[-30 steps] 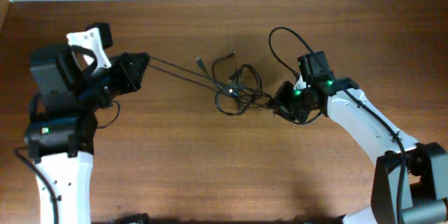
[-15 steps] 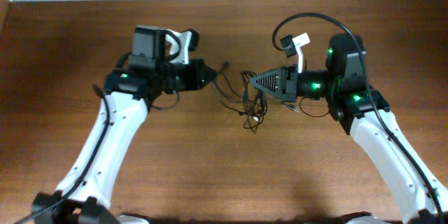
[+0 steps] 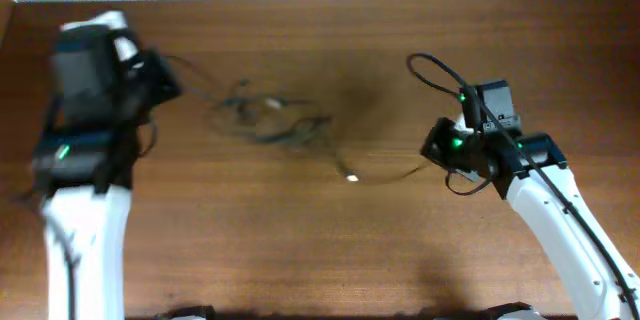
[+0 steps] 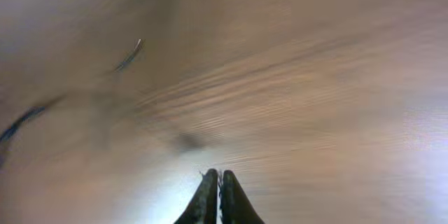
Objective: Untangle cables
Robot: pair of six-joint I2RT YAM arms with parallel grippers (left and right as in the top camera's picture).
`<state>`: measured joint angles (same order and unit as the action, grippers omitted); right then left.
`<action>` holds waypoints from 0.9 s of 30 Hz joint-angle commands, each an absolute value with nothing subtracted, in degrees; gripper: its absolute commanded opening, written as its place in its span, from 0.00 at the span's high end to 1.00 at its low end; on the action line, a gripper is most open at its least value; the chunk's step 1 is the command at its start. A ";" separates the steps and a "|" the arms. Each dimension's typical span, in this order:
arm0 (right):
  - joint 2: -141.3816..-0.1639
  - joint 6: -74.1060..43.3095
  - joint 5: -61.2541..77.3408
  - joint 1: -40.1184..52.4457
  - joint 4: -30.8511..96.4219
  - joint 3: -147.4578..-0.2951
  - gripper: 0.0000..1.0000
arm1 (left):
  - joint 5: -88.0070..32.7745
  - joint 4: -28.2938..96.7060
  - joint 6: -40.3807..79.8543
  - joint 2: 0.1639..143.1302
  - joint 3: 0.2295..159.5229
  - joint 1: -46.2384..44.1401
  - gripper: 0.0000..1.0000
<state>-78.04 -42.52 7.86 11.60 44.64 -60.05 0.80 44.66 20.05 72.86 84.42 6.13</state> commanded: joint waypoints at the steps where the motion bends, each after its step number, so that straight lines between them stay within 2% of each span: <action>1: -77.12 -52.66 -8.73 11.16 47.59 -60.14 0.96 | 3.95 44.58 24.23 67.05 85.12 10.31 1.00; 5: -77.12 -53.04 -12.49 9.80 50.11 -60.14 0.96 | 7.44 44.23 26.20 63.22 85.12 12.78 1.00; 12: -77.12 -52.75 -7.97 -1.41 53.63 -60.14 0.96 | 6.63 46.00 28.99 62.63 85.12 14.70 1.00; 13: -77.12 -52.75 -4.67 -2.61 53.56 -60.14 0.96 | 3.79 46.81 29.30 63.00 85.12 14.70 0.98; 19: -77.12 -39.42 11.79 -2.96 50.37 -60.14 0.96 | -16.93 47.64 29.04 67.96 85.12 14.68 1.00; 24: -77.14 -23.64 30.87 -2.96 50.33 -60.12 0.96 | -33.30 47.22 29.02 72.93 85.12 14.68 1.00; 27: -77.19 -13.30 42.28 -2.96 50.35 -60.10 0.96 | -40.97 46.09 24.64 74.26 85.12 14.68 1.00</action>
<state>-78.04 -26.20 27.90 -3.22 50.50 -59.99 -28.53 47.24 28.25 73.69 84.75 14.44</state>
